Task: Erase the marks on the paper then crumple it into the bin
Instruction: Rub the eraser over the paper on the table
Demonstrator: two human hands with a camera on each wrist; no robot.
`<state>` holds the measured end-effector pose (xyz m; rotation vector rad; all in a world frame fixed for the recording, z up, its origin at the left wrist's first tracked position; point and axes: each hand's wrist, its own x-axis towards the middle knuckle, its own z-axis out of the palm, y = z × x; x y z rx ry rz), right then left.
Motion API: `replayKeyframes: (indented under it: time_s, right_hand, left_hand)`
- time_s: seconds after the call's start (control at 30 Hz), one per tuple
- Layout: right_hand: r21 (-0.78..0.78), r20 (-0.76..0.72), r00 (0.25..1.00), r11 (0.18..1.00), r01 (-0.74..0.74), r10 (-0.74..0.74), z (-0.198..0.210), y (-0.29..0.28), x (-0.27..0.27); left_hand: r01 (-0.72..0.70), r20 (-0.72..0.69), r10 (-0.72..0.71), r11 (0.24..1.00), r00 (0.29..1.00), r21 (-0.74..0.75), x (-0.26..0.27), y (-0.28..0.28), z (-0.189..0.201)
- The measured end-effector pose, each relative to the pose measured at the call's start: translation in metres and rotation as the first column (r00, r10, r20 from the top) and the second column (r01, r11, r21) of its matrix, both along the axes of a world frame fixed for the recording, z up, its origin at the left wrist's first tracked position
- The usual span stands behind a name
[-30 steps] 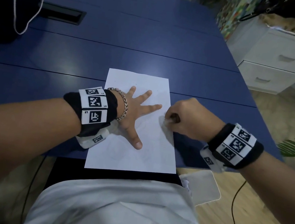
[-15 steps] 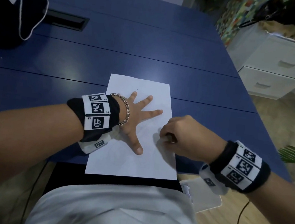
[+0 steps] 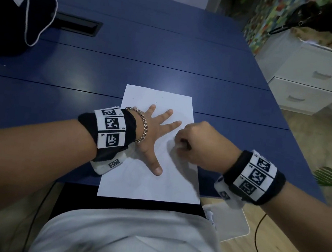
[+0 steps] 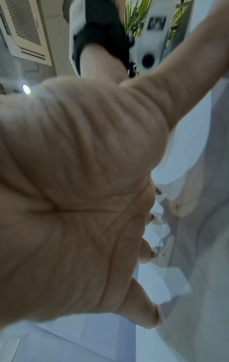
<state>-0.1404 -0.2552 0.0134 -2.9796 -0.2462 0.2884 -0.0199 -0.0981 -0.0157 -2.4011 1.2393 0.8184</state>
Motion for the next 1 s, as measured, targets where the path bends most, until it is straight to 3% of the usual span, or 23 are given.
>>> replayKeyframes:
  time_s: [0.1,0.23,0.4,0.57,0.7,0.87,1.0]
  right_hand:
    - [0.024,-0.075,0.997,0.999,-0.024,0.026,0.004,0.000,-0.001]
    - [0.051,0.058,0.990,0.991,0.123,-0.126,0.003,-0.029,0.010]
    - [0.052,-0.085,0.996,0.999,-0.013,0.017,0.005,-0.011,-0.005]
    - [0.042,0.067,0.992,0.993,0.107,-0.110,0.002,-0.032,0.006]
    - [0.023,-0.094,0.995,0.999,-0.027,0.029,0.010,-0.016,-0.007]
    - [0.040,0.080,0.995,0.998,0.049,-0.053,0.001,-0.037,0.006]
    - [0.061,0.084,0.995,0.997,0.042,-0.047,-0.004,-0.037,0.006]
  left_hand:
    - [-0.001,0.000,0.001,1.000,1.000,-0.006,0.001,0.000,-0.002]
    - [-0.004,-0.018,0.004,1.000,1.000,-0.006,0.003,-0.001,-0.003]
    - [-0.004,-0.027,0.004,1.000,1.000,-0.009,0.000,-0.001,-0.001]
    - [-0.010,-0.021,0.010,1.000,1.000,0.006,-0.002,-0.004,0.002]
    - [-0.007,-0.014,0.007,1.000,1.000,0.017,-0.002,-0.003,0.002]
    - [-0.004,-0.009,0.004,1.000,1.000,0.022,-0.003,-0.004,0.003]
    - [0.065,0.015,-0.067,0.995,0.998,0.072,0.010,-0.004,0.012]
